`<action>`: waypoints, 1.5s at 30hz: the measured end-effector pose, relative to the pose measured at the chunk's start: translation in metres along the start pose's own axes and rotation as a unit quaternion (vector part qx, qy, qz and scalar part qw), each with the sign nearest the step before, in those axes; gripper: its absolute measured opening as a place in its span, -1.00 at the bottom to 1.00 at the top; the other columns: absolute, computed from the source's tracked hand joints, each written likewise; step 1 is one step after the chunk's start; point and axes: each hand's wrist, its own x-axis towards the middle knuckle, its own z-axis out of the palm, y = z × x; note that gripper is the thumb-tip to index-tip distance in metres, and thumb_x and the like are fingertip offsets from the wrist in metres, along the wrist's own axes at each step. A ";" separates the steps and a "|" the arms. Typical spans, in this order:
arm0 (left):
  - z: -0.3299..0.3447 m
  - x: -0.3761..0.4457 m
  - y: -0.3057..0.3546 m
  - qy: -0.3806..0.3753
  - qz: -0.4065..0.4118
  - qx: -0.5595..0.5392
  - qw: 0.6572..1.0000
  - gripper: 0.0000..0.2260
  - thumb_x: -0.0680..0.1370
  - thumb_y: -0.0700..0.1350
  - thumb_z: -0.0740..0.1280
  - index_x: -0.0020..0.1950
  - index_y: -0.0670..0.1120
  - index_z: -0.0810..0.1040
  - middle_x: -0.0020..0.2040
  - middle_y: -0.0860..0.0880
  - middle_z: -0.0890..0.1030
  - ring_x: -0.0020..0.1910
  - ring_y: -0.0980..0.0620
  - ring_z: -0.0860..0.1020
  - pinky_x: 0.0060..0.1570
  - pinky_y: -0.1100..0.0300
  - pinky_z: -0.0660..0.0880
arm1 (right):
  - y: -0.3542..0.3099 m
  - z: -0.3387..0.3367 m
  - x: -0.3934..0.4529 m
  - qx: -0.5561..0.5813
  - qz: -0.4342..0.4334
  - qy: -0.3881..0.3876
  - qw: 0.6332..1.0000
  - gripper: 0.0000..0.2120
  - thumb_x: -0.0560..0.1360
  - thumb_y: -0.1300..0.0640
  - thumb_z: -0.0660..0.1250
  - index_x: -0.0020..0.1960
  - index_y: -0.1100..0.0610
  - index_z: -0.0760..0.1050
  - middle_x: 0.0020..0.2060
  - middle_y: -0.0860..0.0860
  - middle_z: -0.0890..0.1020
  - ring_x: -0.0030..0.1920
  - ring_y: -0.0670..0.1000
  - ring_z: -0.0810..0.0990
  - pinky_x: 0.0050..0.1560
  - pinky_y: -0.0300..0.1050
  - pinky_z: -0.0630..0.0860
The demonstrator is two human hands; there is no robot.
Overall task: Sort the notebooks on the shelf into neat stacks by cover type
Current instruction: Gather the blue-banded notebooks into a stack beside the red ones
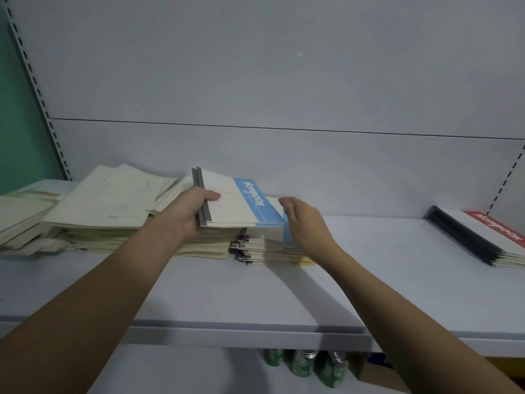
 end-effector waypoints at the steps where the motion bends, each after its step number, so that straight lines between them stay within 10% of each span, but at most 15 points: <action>1: -0.003 0.000 0.002 0.009 0.011 -0.006 1.000 -0.75 0.59 -0.29 0.22 0.27 -0.18 0.46 -0.05 -0.11 0.63 -0.14 -0.06 0.61 -0.40 0.10 0.57 | 0.008 0.000 0.002 -0.047 0.011 -0.019 0.999 -0.66 0.67 0.06 0.02 0.31 0.13 0.45 0.24 0.08 0.56 0.23 0.15 0.49 0.19 -0.01 0.40; 6: -0.012 -0.002 0.002 0.022 0.019 -0.015 0.999 -0.75 0.58 -0.30 0.22 0.26 -0.16 0.45 0.07 -0.15 0.62 -0.12 -0.07 0.61 -0.27 0.04 0.52 | 0.031 0.007 -0.012 -0.139 -0.072 -0.172 0.973 -0.66 0.58 -0.19 0.17 0.05 0.10 0.39 -0.04 -0.06 0.48 -0.03 0.02 0.40 -0.06 -0.09 0.27; 14: 0.005 0.000 -0.003 0.023 0.030 -0.047 0.998 -0.80 0.59 -0.32 0.19 0.18 -0.14 0.46 -0.02 -0.11 0.61 -0.15 -0.04 0.60 -0.33 0.07 0.55 | 0.051 -0.027 -0.023 -0.079 -0.030 -0.056 0.995 -0.70 0.66 -0.10 0.01 -0.04 -0.11 0.50 -0.11 -0.04 0.63 -0.11 0.08 0.53 -0.09 -0.02 0.44; 21: 0.051 -0.004 -0.014 -0.013 -0.021 -0.040 0.999 -0.76 0.59 -0.26 0.22 0.26 -0.20 0.48 0.03 -0.15 0.64 -0.12 -0.08 0.62 -0.47 0.15 0.57 | 0.070 -0.060 -0.015 0.161 0.015 0.155 0.975 -0.66 0.67 0.04 0.06 -0.16 0.14 0.46 -0.33 -0.08 0.50 -0.31 -0.09 0.40 -0.35 -0.28 0.27; 30: 0.167 -0.002 -0.047 -0.087 -0.035 -0.059 0.994 -0.62 0.58 0.16 0.25 0.19 -0.10 0.58 0.05 -0.14 0.69 0.00 -0.12 0.66 -0.10 0.05 0.62 | 0.108 -0.096 -0.038 -0.001 -0.165 -0.063 0.984 -0.66 0.62 -0.07 0.15 0.37 -0.14 0.45 0.36 -0.22 0.45 0.37 -0.23 0.34 0.35 -0.29 0.29; 34: 0.214 0.007 -0.069 -0.096 -0.036 -0.088 0.991 -0.72 0.59 -0.20 0.28 0.30 -0.18 0.49 0.07 -0.16 0.66 -0.02 -0.13 0.65 -0.21 0.04 0.63 | 0.148 -0.122 -0.046 0.112 -0.007 -0.013 0.994 -0.61 0.60 -0.16 0.13 0.39 -0.13 0.42 0.45 -0.23 0.25 0.39 -0.23 0.25 0.31 -0.27 0.23; 38: 0.278 0.013 -0.091 -0.075 -0.007 -0.045 0.996 -0.67 0.57 -0.25 0.32 0.33 -0.15 0.40 0.14 -0.15 0.62 -0.05 -0.09 0.64 -0.31 0.11 0.61 | 0.191 -0.141 -0.047 0.274 0.195 0.050 0.940 -0.61 0.54 0.10 0.32 0.36 0.03 0.41 0.29 0.06 0.46 0.08 0.03 0.59 -0.05 -0.13 0.59; 45: 0.357 0.029 -0.133 -0.043 0.059 0.173 0.982 -0.69 0.42 -0.12 0.35 0.14 -0.17 0.57 0.12 -0.14 0.65 0.07 -0.12 0.62 0.11 0.01 0.57 | 0.257 -0.164 -0.049 0.127 0.271 0.099 0.949 -0.54 0.50 0.22 0.31 0.40 0.13 0.40 0.34 0.08 0.45 0.25 0.07 0.47 0.16 -0.13 0.43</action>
